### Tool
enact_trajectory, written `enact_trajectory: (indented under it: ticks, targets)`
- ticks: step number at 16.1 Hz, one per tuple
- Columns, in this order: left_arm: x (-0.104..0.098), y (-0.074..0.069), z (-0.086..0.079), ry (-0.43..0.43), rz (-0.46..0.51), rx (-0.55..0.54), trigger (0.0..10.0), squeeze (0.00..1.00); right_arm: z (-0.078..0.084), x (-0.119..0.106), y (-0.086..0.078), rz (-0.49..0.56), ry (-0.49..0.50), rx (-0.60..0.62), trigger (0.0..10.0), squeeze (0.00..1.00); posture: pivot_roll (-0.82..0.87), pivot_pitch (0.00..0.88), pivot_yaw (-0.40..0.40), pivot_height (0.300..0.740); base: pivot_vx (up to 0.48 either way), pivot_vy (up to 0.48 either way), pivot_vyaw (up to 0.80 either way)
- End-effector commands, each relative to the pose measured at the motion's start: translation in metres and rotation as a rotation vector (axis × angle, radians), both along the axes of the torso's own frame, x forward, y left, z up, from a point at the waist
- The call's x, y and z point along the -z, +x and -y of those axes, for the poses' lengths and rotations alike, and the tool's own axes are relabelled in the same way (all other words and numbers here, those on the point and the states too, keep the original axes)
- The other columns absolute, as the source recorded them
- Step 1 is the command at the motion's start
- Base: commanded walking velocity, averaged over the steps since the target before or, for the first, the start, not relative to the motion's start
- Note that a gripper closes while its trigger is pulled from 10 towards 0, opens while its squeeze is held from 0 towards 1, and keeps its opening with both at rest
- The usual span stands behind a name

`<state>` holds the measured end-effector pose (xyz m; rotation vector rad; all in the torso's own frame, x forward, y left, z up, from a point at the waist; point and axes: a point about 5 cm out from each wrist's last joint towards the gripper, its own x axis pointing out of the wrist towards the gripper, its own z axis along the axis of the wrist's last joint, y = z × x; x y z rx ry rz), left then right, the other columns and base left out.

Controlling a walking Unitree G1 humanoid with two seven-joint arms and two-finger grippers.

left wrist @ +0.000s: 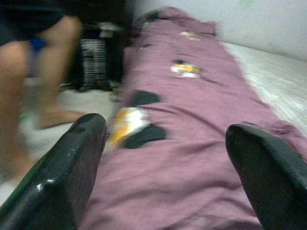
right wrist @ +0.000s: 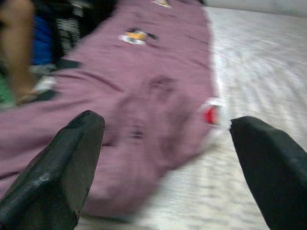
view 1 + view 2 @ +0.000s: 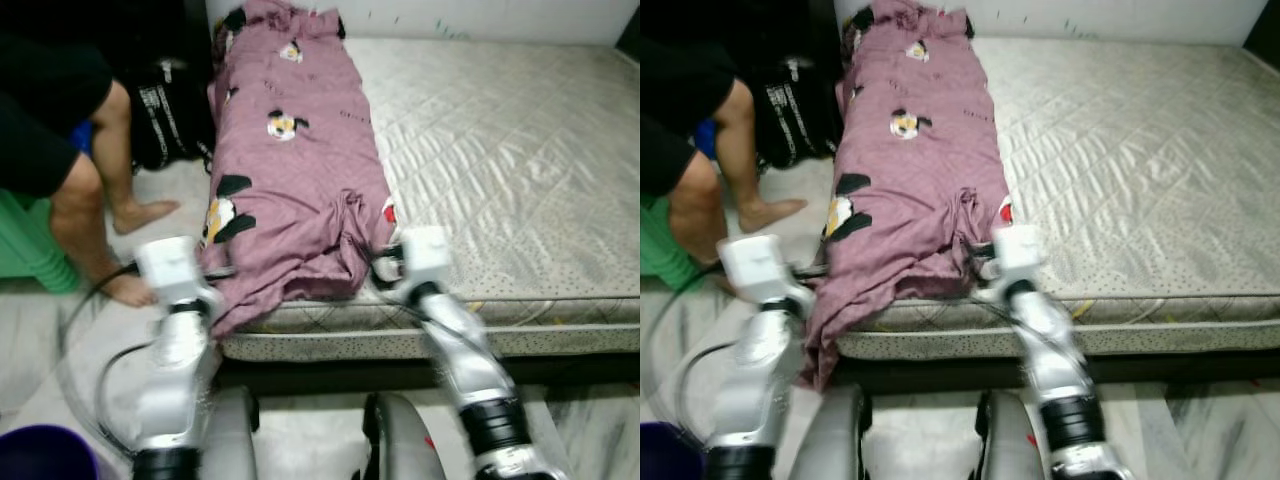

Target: Clean up the room

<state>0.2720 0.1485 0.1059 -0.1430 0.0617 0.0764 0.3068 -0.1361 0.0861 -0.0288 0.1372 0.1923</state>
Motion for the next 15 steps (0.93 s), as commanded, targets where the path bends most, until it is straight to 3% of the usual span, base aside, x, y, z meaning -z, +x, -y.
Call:
enact_trajectory:
  ticks: [1,3,8,11,15]
  targets:
    - [0.000,0.000,-0.005,-0.002,-0.003,-0.016,10.0,0.00,-0.009,-0.003,0.002,0.009,0.018,-0.021,10.0,0.00,0.05,0.000,-0.051,0.586,0.000,0.000,0.00]
    - [0.000,0.001,-0.005,-0.003,0.002,-0.005,10.0,0.00,-0.009,-0.003,0.002,0.007,0.020,-0.021,10.0,0.00,0.05,0.000,-0.051,0.586,0.135,0.000,0.00]
    - [0.000,0.000,-0.003,-0.008,-0.005,0.001,10.0,0.00,-0.009,-0.002,0.002,0.002,0.022,-0.022,10.0,0.00,0.06,0.000,-0.051,0.586,0.480,0.000,0.00]
    - [0.003,0.000,-0.004,-0.008,-0.027,-0.012,10.0,0.00,-0.009,-0.001,0.003,-0.009,0.016,-0.028,10.0,0.00,0.06,0.000,-0.051,0.586,0.000,0.000,0.00]
    - [0.003,-0.002,-0.006,-0.004,-0.041,-0.030,10.0,0.00,-0.006,0.005,0.013,-0.074,-0.063,-0.060,10.0,0.00,0.07,0.000,-0.053,0.586,0.000,0.000,0.00]
